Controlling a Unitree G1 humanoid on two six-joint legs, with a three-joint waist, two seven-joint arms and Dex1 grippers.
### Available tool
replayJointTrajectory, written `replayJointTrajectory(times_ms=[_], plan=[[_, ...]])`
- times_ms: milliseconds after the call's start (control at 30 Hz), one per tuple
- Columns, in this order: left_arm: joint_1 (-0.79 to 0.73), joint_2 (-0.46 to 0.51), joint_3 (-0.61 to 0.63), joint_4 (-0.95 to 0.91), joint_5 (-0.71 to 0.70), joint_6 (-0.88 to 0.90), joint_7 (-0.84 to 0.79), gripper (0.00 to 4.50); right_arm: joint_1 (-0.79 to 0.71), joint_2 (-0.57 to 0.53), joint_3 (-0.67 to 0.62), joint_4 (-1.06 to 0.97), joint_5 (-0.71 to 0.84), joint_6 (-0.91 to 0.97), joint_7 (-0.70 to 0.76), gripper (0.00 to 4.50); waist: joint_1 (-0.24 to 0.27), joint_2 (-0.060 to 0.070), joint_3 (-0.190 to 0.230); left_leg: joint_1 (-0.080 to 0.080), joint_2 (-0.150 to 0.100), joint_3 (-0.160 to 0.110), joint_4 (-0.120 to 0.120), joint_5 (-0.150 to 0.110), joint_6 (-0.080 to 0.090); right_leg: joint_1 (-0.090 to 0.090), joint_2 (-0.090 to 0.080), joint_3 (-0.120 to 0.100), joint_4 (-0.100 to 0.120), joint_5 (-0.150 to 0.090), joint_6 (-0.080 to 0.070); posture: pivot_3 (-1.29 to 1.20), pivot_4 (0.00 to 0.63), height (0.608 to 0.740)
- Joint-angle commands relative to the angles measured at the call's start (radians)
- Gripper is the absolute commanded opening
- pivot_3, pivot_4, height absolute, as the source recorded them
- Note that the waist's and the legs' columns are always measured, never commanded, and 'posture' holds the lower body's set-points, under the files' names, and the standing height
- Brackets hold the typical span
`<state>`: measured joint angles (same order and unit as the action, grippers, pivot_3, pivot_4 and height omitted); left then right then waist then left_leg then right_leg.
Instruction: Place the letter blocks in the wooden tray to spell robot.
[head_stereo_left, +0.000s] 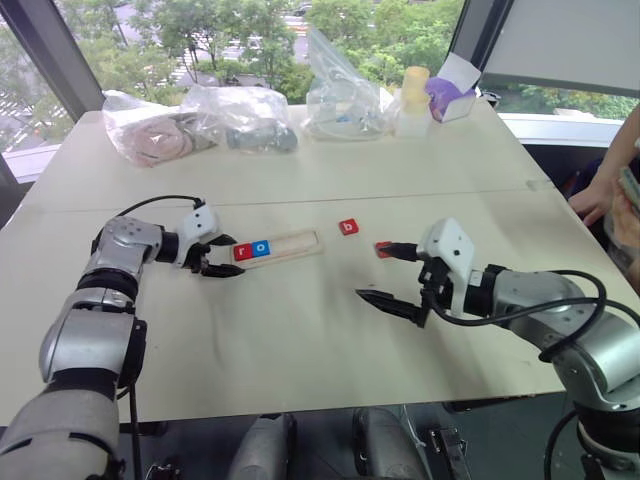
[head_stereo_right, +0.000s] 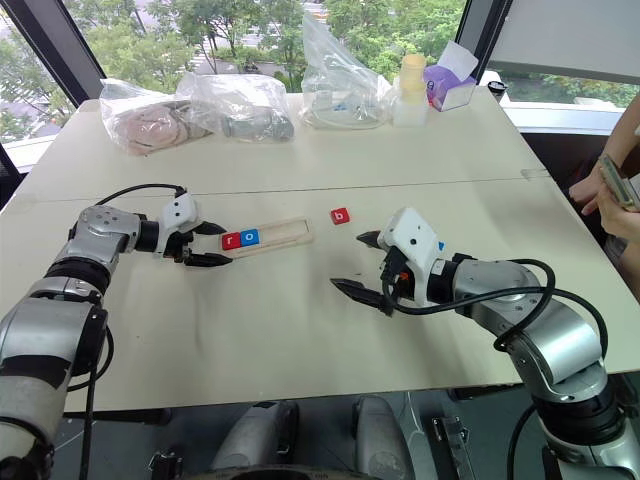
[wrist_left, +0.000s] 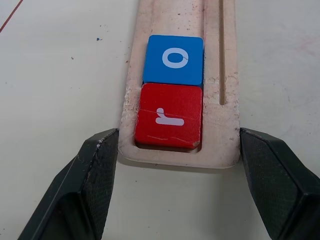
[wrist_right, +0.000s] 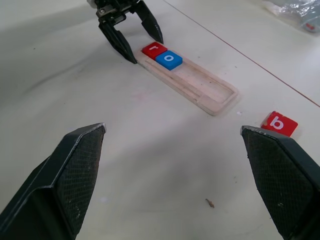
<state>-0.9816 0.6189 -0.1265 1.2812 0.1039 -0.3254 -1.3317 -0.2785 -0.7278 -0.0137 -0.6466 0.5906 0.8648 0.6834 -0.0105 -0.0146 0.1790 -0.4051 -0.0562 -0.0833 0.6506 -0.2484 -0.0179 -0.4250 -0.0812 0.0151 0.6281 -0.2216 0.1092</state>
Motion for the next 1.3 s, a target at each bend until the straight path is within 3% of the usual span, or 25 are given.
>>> replayJointTrajectory(times_ms=[33,233,433,600,767,1300], plan=[[0.023,-0.020,-0.020,0.013,0.030,0.027,-0.050,3.13,-0.010,-0.017,-0.029,-0.039,0.014,-0.006,-0.003,4.50,0.000,0.000,0.000,0.000,0.000,0.000,0.000,0.000,0.000,0.000,0.000,0.000,0.000,0.000,0.000,0.00,0.150,0.740],[0.068,-0.070,-0.032,-0.065,0.000,0.015,-0.184,3.13,-0.022,-0.015,-0.019,-0.029,0.009,-0.010,-0.006,4.50,0.003,0.000,0.000,0.000,-0.001,0.000,0.000,0.000,0.000,0.000,-0.001,0.000,0.000,0.000,0.000,0.00,0.150,0.740],[0.180,-0.125,-0.065,-0.323,-0.043,0.157,-0.253,3.13,-0.043,0.003,0.008,-0.007,-0.007,-0.026,-0.015,4.50,0.016,0.001,-0.001,0.000,-0.001,0.000,0.000,0.000,0.000,0.001,-0.002,0.001,0.000,0.000,0.000,0.00,0.150,0.740],[0.336,-0.142,-0.110,-0.726,-0.049,0.362,-0.172,3.13,-0.053,0.022,0.027,0.018,-0.030,-0.057,-0.017,4.50,0.024,0.002,-0.002,0.000,-0.001,0.000,0.000,0.000,0.000,0.001,-0.002,0.001,-0.001,0.000,0.000,0.00,0.150,0.740],[0.440,-0.125,-0.150,-1.002,-0.020,0.498,-0.077,3.13,-0.047,0.034,0.038,0.027,-0.044,-0.081,-0.020,4.50,0.024,0.002,-0.002,0.000,-0.001,0.000,0.000,0.000,0.000,0.001,-0.002,0.001,-0.001,0.000,0.000,0.00,0.150,0.740],[0.649,-0.045,-0.195,-1.463,-0.016,0.798,0.128,3.13,-0.033,0.068,0.064,0.031,-0.073,-0.109,-0.031,4.50,0.022,0.003,-0.002,0.000,-0.001,0.000,-0.002,0.000,0.000,0.001,-0.001,0.001,-0.003,-0.001,0.000,0.00,0.150,0.740]])
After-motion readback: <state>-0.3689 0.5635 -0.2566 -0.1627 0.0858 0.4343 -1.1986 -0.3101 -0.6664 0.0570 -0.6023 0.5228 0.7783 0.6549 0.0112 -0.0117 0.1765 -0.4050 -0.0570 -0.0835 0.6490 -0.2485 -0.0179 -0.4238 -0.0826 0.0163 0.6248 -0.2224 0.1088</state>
